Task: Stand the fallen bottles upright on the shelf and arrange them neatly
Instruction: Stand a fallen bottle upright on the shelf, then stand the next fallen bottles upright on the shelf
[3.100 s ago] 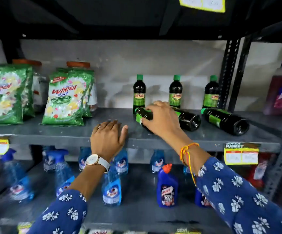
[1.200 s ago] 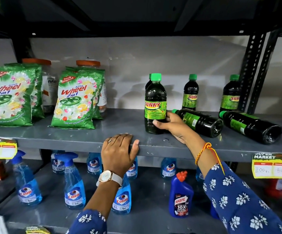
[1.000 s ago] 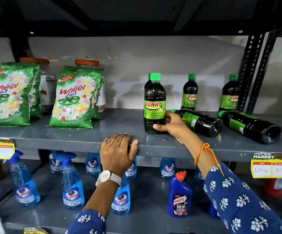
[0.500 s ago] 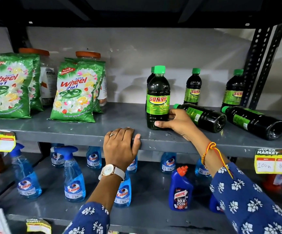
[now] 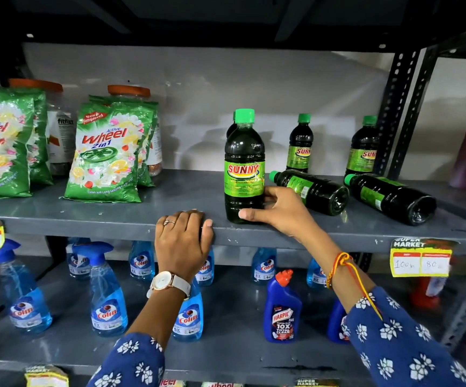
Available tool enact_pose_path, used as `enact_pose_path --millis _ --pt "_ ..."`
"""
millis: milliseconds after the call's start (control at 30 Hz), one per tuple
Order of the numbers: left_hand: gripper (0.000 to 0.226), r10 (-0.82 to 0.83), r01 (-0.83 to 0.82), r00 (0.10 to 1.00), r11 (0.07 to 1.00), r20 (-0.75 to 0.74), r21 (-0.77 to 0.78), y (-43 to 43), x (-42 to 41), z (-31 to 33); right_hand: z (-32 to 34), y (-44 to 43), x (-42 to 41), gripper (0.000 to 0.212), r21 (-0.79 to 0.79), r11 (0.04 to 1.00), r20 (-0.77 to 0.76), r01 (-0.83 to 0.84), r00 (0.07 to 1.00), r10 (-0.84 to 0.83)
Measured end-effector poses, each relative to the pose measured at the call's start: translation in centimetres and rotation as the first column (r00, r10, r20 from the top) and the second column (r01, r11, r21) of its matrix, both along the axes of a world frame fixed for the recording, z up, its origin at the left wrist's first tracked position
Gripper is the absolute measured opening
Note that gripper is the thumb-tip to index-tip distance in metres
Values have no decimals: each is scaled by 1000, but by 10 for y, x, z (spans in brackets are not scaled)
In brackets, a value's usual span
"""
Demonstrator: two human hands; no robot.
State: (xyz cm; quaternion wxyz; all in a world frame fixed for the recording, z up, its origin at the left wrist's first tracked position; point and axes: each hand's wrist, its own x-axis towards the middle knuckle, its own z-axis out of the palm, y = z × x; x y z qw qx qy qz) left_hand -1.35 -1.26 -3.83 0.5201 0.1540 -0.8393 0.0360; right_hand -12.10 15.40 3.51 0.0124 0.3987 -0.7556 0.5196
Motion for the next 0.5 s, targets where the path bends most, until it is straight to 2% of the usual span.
enact_pose_path --millis 167,300,367,433,500 --pt "40 -11 12 1000 998 -15 57 7 3 2 -1 1 7 41 -19 1000 -24 10 1000 -11" --pt "38 -51 76 985 986 -163 148 25 6 -2 1 12 14 73 38 999 -53 19 998 -17" --pt "38 -166 181 959 982 -228 46 50 4 -3 11 26 6 89 -52 994 -35 99 994 -101" --pt "39 -338 328 933 940 -124 -94 83 -7 4 29 40 -10 79 -154 958 -70 243 964 -256" --pt "39 -414 417 909 899 50 -137 111 -24 20 48 50 -28 56 -101 907 -193 410 886 -422"
